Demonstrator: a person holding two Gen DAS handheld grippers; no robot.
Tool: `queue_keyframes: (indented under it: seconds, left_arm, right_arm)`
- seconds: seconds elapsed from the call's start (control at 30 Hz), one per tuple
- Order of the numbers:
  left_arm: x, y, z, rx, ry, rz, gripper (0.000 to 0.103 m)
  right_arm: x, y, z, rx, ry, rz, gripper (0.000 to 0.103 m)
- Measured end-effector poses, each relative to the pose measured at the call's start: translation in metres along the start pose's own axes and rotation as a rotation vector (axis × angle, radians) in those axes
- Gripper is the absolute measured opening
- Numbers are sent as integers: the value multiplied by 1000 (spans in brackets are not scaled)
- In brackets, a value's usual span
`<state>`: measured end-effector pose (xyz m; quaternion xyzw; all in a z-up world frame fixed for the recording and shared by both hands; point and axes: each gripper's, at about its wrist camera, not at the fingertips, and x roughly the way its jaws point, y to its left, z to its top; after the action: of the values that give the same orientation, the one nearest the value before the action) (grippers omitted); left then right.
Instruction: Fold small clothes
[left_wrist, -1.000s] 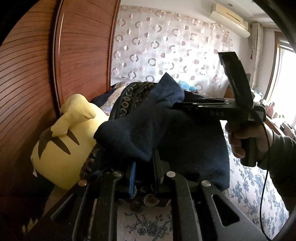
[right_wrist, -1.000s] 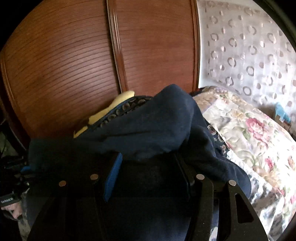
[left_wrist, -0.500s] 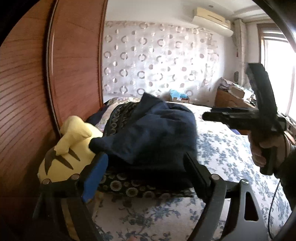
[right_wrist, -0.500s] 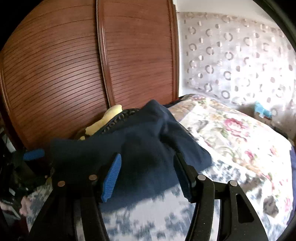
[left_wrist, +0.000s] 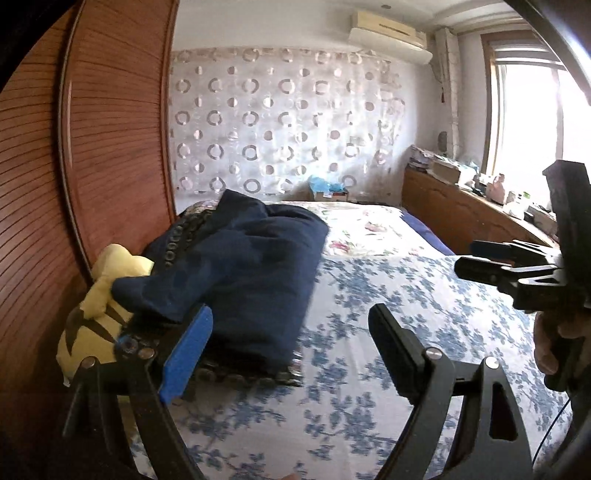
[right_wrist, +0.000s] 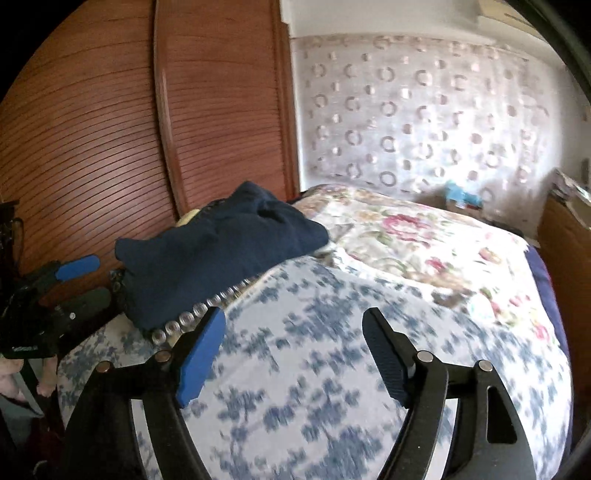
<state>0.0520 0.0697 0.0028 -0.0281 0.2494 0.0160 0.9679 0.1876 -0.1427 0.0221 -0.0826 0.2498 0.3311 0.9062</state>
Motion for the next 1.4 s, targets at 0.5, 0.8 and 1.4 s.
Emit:
queue_keyframes:
  seconds: [0.5, 0.8, 1.4]
  left_arm:
    - [-29, -67, 37, 36, -77, -79, 87]
    - [-45, -82, 53, 57, -109, -80, 87]
    - [-49, -82, 51, 54, -116, -77, 87]
  right_arm:
    - [-103, 44, -20, 137, -133, -214, 79]
    - [-149, 91, -40, 168, -208, -318, 79]
    - [-145, 96, -46, 183, -208, -343, 79]
